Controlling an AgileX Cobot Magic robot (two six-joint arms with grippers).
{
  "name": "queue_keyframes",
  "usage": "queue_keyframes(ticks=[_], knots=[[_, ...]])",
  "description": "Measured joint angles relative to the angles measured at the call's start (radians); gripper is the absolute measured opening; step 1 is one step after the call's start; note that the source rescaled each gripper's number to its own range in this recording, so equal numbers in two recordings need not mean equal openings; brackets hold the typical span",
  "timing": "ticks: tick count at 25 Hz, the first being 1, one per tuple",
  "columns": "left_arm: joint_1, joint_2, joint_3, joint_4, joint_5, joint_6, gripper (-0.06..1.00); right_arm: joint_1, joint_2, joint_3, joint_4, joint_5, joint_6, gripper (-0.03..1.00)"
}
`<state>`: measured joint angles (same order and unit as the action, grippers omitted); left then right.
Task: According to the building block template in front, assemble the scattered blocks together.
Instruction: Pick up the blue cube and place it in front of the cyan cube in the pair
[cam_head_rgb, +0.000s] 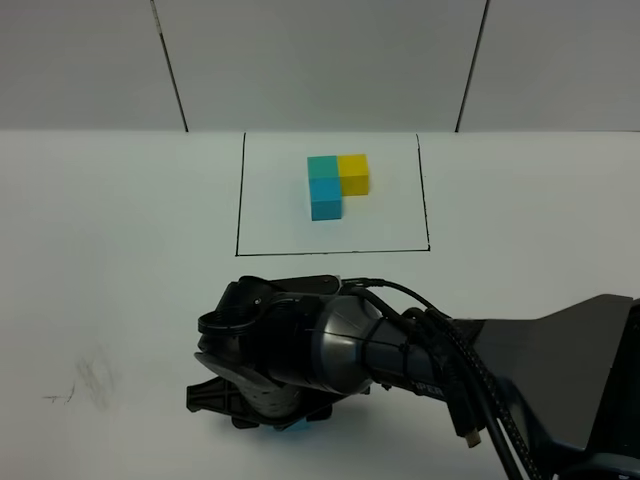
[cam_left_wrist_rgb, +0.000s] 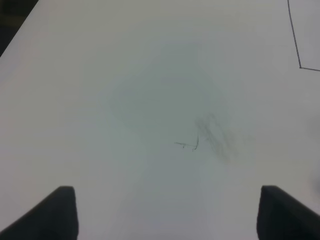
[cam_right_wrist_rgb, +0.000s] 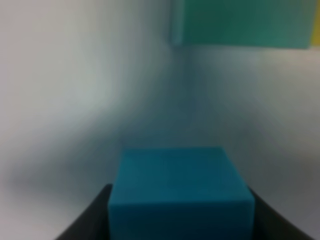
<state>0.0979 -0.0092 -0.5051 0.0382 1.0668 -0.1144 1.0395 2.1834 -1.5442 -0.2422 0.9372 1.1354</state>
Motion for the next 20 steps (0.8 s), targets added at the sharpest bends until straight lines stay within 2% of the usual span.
queue_keyframes(ticks=[13, 20], knots=[[0.000, 0.000, 0.000, 0.001, 0.000, 0.000, 0.59, -0.068, 0.031, -0.001, 0.043, 0.019, -0.038, 0.02], [0.000, 0.000, 0.000, 0.001, 0.000, 0.000, 0.59, -0.074, 0.033, -0.002, 0.043, -0.019, -0.046, 0.02]])
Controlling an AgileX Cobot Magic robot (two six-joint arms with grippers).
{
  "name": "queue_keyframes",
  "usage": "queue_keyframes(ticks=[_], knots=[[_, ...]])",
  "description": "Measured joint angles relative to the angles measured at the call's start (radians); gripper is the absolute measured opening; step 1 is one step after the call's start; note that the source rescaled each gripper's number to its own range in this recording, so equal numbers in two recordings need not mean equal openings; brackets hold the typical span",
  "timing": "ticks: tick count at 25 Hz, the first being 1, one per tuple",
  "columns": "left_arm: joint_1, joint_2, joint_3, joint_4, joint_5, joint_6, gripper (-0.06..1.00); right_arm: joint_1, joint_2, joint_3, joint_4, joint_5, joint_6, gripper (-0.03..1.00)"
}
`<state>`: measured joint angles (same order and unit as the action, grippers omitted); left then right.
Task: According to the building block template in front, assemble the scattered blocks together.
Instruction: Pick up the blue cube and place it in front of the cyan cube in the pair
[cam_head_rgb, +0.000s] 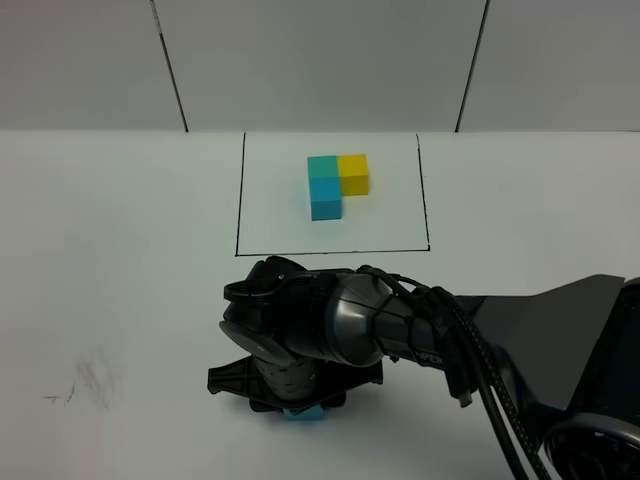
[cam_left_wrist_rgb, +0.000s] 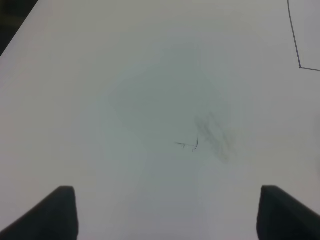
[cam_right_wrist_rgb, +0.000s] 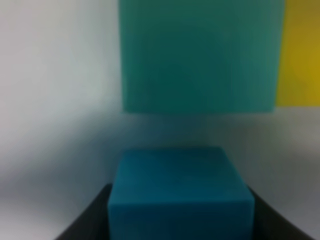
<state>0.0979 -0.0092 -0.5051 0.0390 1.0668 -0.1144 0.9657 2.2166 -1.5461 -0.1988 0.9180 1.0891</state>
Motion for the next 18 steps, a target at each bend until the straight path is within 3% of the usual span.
queue_keyframes(ticks=[18], knots=[[0.000, 0.000, 0.000, 0.000, 0.000, 0.000, 0.59, -0.046, 0.008, -0.005, -0.026, -0.025, -0.010, 0.02]])
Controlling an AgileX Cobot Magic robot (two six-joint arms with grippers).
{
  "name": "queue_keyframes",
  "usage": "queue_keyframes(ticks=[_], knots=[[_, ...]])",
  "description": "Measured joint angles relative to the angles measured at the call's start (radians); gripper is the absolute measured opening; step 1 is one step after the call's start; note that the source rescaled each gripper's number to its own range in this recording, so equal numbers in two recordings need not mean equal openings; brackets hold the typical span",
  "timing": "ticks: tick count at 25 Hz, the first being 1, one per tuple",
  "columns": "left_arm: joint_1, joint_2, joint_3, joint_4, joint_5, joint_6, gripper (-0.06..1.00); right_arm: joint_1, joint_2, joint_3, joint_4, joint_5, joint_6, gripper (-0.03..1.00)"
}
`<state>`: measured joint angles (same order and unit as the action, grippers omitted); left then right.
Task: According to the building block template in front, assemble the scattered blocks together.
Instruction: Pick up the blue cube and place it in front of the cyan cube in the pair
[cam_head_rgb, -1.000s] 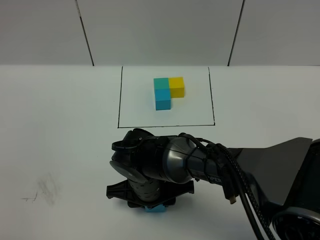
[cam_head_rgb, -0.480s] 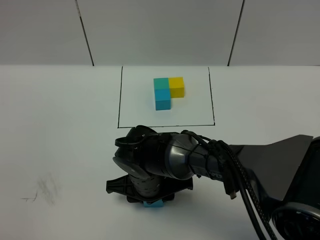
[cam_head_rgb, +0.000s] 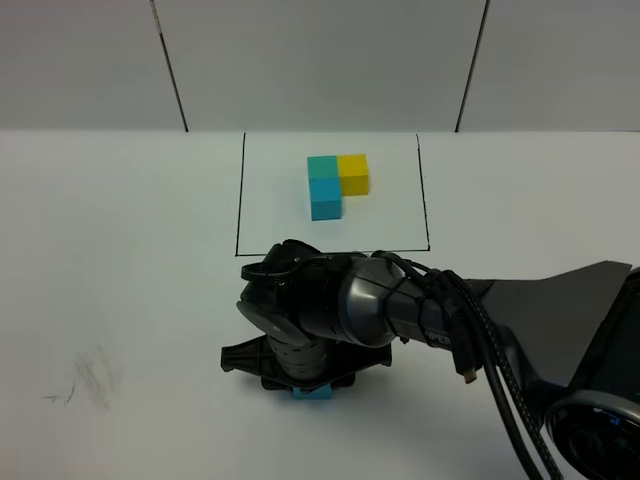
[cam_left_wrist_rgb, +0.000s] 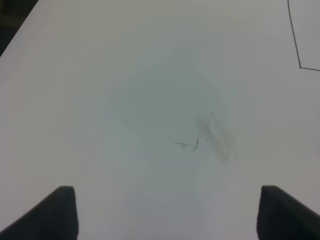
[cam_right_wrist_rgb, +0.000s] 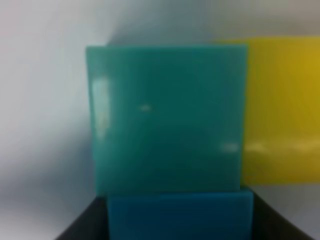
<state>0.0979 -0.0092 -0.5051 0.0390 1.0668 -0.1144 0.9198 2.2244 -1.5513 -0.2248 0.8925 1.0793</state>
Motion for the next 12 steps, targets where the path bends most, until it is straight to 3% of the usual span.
queue_keyframes(ticks=[12], knots=[[0.000, 0.000, 0.000, 0.000, 0.000, 0.000, 0.59, -0.009, 0.000, 0.000, 0.024, -0.030, -0.053, 0.02]])
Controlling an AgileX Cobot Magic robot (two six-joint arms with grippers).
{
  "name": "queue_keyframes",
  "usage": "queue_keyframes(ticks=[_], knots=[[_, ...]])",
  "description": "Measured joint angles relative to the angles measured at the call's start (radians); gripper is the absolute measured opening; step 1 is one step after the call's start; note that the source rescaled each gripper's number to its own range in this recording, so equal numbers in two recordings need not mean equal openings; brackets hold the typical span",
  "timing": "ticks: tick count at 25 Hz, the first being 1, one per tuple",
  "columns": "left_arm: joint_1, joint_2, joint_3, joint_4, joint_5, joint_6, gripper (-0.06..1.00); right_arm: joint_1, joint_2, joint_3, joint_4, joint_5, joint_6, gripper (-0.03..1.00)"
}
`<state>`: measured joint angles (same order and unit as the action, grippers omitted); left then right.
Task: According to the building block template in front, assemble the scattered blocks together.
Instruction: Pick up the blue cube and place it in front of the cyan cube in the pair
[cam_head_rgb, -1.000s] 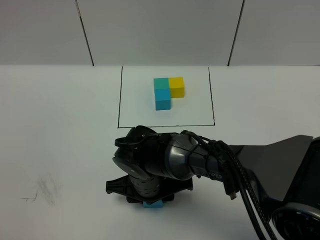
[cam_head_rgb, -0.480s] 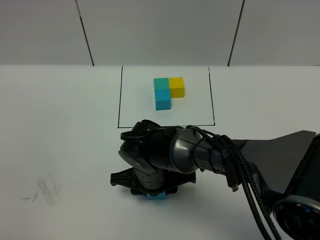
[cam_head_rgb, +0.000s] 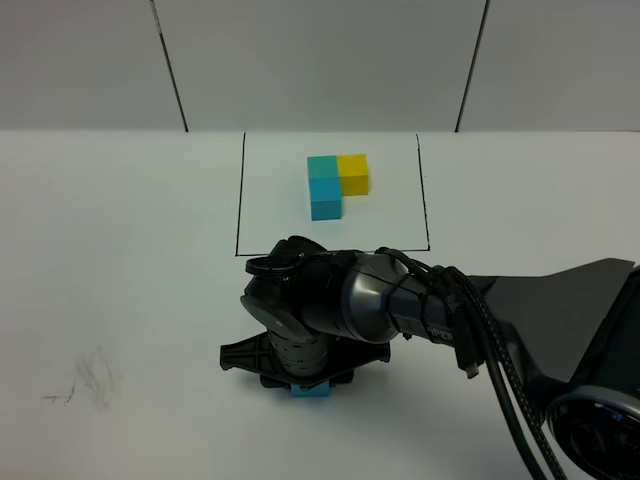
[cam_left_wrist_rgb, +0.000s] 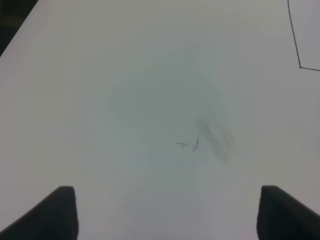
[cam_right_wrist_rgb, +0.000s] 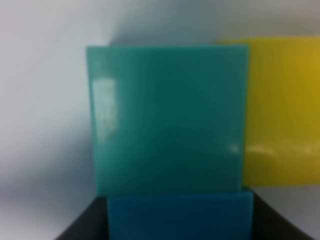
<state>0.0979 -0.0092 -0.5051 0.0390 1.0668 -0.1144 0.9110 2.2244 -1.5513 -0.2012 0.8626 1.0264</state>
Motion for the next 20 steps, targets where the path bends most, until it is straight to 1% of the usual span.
queue_keyframes(ticks=[9, 16, 17, 18, 19, 20], knots=[[0.000, 0.000, 0.000, -0.001, 0.000, 0.000, 0.59, 0.000, 0.000, -0.002, 0.008, 0.007, -0.017, 0.02], [0.000, 0.000, 0.000, -0.001, 0.000, 0.000, 0.59, 0.000, 0.000, -0.003, 0.039, 0.011, -0.017, 0.03], [0.000, 0.000, 0.000, -0.001, 0.000, 0.000, 0.59, 0.000, 0.001, -0.003, 0.040, 0.011, -0.023, 0.09], [0.000, 0.000, 0.000, -0.001, 0.000, 0.000, 0.59, 0.000, 0.002, -0.003, 0.041, 0.013, -0.032, 0.19], [0.000, 0.000, 0.000, -0.001, 0.000, 0.000, 0.59, 0.000, 0.005, -0.003, 0.041, 0.016, -0.048, 0.37], [0.000, 0.000, 0.000, -0.001, 0.000, 0.000, 0.59, 0.000, 0.006, -0.003, 0.040, 0.018, -0.068, 0.52]])
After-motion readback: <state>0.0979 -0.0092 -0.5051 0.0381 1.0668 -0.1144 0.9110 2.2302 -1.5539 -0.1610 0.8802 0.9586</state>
